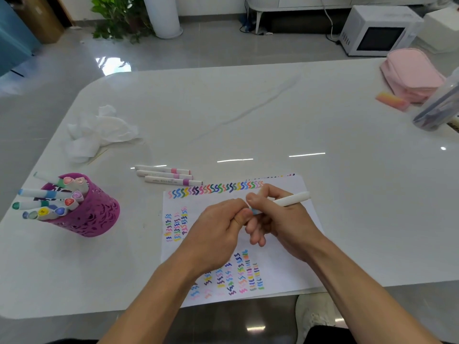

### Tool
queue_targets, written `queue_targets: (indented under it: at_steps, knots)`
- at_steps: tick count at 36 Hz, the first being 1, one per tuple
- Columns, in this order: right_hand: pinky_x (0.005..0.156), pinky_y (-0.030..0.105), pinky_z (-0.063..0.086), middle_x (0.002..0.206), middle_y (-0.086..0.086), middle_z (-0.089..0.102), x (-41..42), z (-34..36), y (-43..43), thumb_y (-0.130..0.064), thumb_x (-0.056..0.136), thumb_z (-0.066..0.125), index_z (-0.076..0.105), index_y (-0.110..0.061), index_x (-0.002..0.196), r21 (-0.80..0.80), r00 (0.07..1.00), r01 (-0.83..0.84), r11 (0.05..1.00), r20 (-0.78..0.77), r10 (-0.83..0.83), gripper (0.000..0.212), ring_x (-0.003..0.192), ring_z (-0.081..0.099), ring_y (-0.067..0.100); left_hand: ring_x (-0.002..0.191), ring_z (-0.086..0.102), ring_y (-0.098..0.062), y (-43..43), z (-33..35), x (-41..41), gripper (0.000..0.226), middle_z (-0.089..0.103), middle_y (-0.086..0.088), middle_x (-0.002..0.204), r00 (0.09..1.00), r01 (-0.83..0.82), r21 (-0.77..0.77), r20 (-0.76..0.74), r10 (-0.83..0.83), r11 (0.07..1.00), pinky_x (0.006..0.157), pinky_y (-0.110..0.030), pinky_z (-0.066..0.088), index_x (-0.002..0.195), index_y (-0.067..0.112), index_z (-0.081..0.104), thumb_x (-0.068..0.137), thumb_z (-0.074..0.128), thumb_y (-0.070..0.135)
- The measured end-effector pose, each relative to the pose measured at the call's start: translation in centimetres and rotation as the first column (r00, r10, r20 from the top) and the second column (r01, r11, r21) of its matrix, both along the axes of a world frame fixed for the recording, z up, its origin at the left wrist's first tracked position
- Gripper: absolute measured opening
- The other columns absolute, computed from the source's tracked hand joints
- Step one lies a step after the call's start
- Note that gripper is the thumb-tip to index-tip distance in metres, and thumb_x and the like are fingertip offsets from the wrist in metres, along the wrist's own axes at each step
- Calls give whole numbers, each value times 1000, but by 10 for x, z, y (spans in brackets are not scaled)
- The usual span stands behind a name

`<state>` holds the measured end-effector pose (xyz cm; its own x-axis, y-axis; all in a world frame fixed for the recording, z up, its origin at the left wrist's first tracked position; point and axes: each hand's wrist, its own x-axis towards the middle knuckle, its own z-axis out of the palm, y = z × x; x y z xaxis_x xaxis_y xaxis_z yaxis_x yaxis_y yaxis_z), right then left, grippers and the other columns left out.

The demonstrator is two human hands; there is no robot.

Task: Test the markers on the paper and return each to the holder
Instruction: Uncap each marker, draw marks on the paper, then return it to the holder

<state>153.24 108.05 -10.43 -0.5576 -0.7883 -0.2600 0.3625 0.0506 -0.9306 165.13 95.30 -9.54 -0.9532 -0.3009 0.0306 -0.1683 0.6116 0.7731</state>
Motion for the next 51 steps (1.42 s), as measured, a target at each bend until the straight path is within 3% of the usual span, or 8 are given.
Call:
queue_targets:
  at_steps: [5, 13, 18, 28, 35, 41, 45, 51]
  knots:
    - [44, 31, 54, 68, 30, 69, 3, 0, 0, -24, 105, 59, 54, -3, 85, 35, 997, 48, 998, 64, -50, 30, 48, 69, 36, 60, 47, -4, 2, 3, -2, 34, 55, 12, 64, 999, -21, 133, 40, 16, 991, 59, -14, 36, 75, 17, 55, 106, 45, 26]
    - [45, 33, 58, 68, 34, 69, 6, 1, -3, -18, 105, 57, 52, -2, 84, 30, 988, 113, 993, 107, -115, 27, 51, 71, 40, 60, 47, -5, 1, 4, -3, 33, 59, 0, 65, 997, -65, 139, 47, 59, 988, 57, -17, 37, 77, 11, 60, 104, 48, 24]
    - [48, 34, 59, 71, 36, 69, 4, 2, -2, -19, 104, 59, 52, -4, 82, 9, 990, 101, 995, 101, -102, 28, 54, 71, 42, 64, 51, -18, -2, 6, -3, 32, 59, -4, 66, 998, -55, 170, 39, 49, 984, 60, -28, 40, 77, 11, 62, 104, 49, 24]
    - [51, 35, 60, 72, 36, 69, 6, 5, -1, -22, 102, 59, 50, -5, 87, -41, 995, 70, 997, 81, -66, 25, 56, 72, 43, 53, 43, -11, -5, 7, -1, 33, 51, 5, 57, 996, -68, 341, 71, 46, 938, 54, -27, 39, 76, 8, 60, 104, 50, 22]
    - [56, 34, 61, 78, 32, 73, 2, 4, -3, -35, 91, 71, 55, -6, 88, -31, 995, 27, 999, 92, -24, 34, 63, 75, 40, 60, 49, -5, -3, 6, 0, 26, 58, 8, 65, 994, -107, 156, 21, 105, 982, 57, -14, 36, 80, 21, 65, 103, 52, 25]
    - [65, 32, 62, 89, 26, 76, -7, 9, 3, -42, 84, 80, 72, -13, 82, -21, 996, -23, 1000, 91, 25, 30, 75, 77, 34, 72, 53, -8, -9, 8, 1, 20, 60, 8, 74, 990, -141, 79, -3, 142, 987, 61, -16, 40, 91, 22, 68, 102, 53, 27]
    - [55, 31, 56, 72, 17, 70, -2, 3, -1, -36, 85, 83, 61, -19, 69, -18, 998, 31, 999, 53, -30, 32, 61, 70, 30, 73, 53, -9, -6, 8, 0, 19, 59, 9, 75, 994, -97, 71, -35, 99, 993, 64, -14, 39, 87, 23, 67, 101, 54, 26]
    - [42, 26, 41, 59, 13, 60, 7, -5, -12, -23, 97, 70, 61, -11, 81, 2, 995, 84, 996, 47, -84, 22, 43, 55, 24, 59, 51, -2, -3, 5, 0, 33, 61, 18, 64, 998, -44, 164, -36, 51, 985, 59, -11, 37, 75, 28, 59, 105, 46, 31]
